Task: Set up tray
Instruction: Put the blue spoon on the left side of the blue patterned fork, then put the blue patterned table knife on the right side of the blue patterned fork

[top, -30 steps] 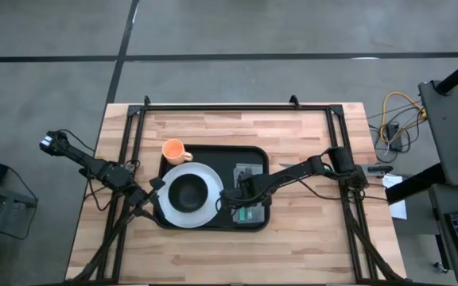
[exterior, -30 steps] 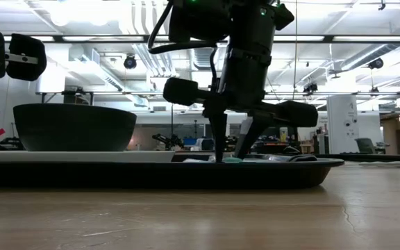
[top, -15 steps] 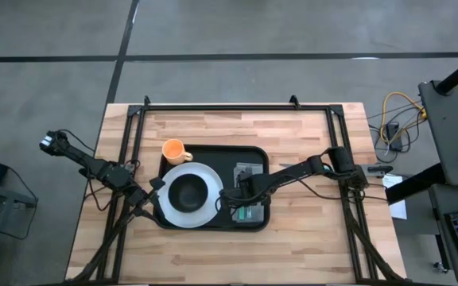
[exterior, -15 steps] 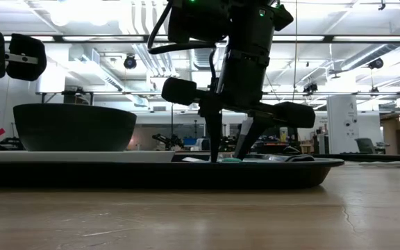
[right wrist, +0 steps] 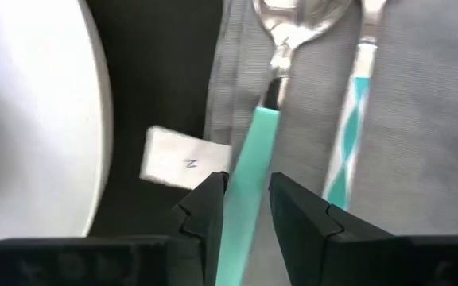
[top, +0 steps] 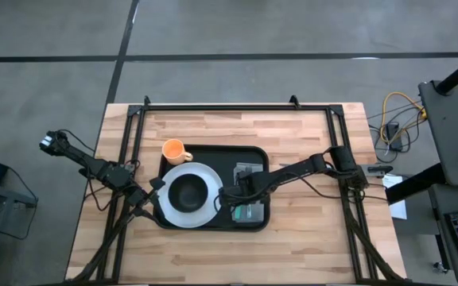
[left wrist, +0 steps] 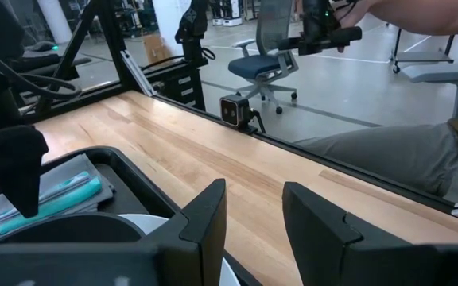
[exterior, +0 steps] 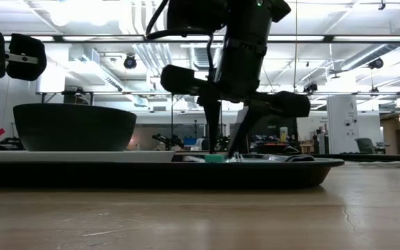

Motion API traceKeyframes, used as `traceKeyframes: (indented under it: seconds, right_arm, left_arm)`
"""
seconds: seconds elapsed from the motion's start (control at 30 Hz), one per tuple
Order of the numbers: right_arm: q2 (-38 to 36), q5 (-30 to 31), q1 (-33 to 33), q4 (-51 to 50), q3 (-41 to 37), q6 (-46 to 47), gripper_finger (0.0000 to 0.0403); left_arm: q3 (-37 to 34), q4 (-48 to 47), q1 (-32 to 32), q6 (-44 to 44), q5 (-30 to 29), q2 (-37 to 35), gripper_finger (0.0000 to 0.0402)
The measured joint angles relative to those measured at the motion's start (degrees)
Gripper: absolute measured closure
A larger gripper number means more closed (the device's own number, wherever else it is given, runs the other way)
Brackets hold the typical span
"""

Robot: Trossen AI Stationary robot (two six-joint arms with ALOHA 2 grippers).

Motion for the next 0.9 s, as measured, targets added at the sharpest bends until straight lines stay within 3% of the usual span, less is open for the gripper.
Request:
traceKeyframes:
  seconds: [0.6,0.9]
  right_arm:
    - [-0.68,-0.09,-0.29,-5.62,0.88,-2.81,0.0322]
    - [-4.49,-0.13,-0.69,-9.70,0.88,-9.42,0.0319]
  left_arm:
    - [0.00,0.00,0.01,0.00,0.00,0.00,0.0295]
    - [0.00,0.00,0.01,0.00,0.00,0.00,0.0295]
